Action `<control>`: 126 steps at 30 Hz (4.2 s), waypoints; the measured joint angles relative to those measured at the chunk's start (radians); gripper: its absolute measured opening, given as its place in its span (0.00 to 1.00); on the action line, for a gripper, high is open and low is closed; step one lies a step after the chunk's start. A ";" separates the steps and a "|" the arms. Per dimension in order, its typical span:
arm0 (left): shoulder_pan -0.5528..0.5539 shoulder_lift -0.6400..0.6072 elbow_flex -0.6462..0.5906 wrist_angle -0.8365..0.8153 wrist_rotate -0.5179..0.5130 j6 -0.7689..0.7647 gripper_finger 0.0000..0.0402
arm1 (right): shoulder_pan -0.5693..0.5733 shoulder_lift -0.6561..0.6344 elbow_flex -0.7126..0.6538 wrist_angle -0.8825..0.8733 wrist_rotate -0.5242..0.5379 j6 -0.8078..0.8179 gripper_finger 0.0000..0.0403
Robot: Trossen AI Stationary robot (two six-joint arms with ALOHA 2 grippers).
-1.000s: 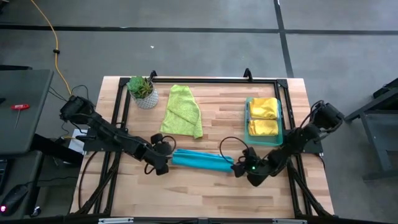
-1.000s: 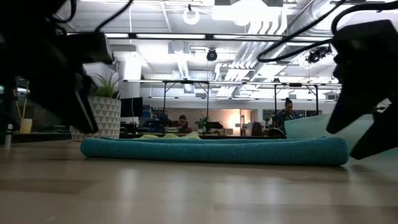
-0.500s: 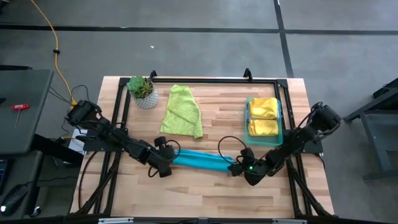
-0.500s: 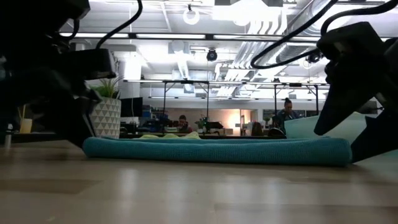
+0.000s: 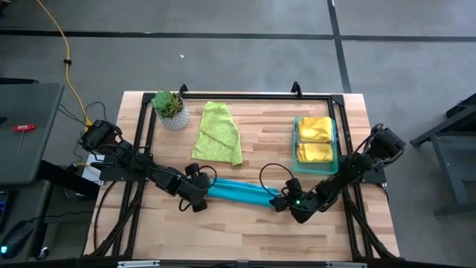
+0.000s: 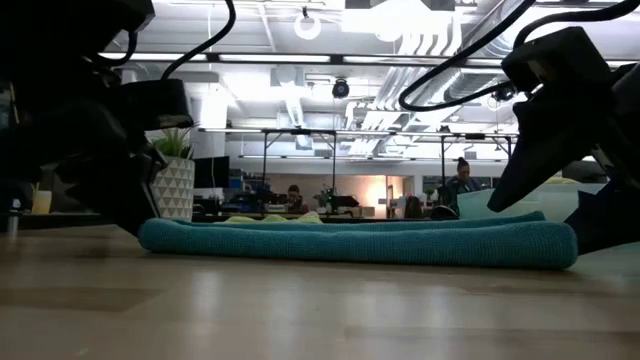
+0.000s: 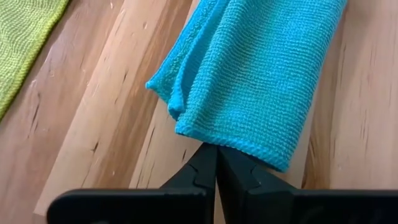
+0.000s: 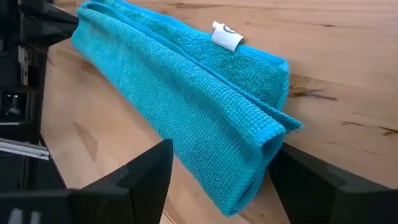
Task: Fold microfiber towels
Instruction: Fold the blue microfiber cloth
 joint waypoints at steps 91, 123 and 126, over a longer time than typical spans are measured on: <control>-0.014 0.160 0.095 0.313 -0.082 0.221 0.00 | -0.296 0.281 0.418 0.138 -0.065 -0.727 0.04; -0.086 -0.070 0.096 0.090 -0.085 0.270 0.00 | -0.312 0.109 0.414 -0.121 -0.048 -1.251 0.45; -0.097 -0.099 0.096 0.099 -0.131 0.303 0.00 | -0.322 0.144 0.377 -0.115 -0.017 -1.210 0.36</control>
